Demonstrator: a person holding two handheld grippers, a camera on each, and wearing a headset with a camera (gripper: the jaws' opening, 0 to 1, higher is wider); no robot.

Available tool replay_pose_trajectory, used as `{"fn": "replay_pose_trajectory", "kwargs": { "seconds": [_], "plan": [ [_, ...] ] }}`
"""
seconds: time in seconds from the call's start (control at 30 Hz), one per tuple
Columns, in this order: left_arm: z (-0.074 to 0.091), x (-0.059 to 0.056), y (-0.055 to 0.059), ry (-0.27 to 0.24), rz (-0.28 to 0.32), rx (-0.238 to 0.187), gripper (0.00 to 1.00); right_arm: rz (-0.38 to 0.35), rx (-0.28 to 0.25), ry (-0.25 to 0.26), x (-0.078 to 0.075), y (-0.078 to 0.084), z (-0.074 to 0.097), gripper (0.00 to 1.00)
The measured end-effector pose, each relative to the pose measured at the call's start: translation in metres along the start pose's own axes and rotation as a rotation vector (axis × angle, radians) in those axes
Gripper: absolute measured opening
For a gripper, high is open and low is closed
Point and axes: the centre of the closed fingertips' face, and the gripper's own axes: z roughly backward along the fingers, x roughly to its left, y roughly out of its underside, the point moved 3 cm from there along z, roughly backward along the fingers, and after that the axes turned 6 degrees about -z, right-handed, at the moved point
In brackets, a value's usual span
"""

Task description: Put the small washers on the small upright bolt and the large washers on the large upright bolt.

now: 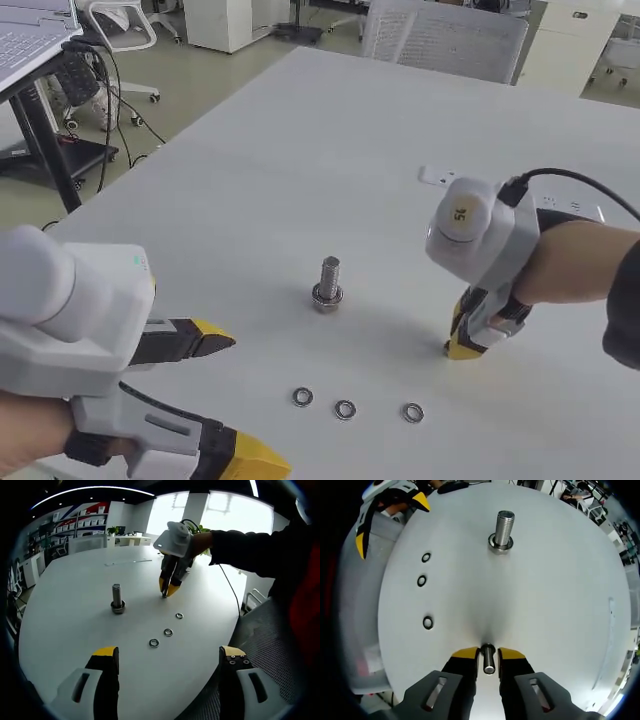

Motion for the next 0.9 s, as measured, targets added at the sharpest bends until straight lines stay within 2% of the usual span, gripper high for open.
{"fn": "replay_pose_trajectory", "kwargs": {
  "seconds": [0.53, 0.9],
  "plan": [
    [0.001, -0.002, -0.001, 0.002, -0.006, -0.001, 0.82, -0.02, -0.025, 0.019, 0.001, 0.004, 0.011, 0.26],
    [0.0, -0.001, -0.002, 0.004, -0.009, 0.0, 0.82, -0.051, -0.032, 0.03, 0.0, 0.014, 0.019, 0.26]
  ]
}}
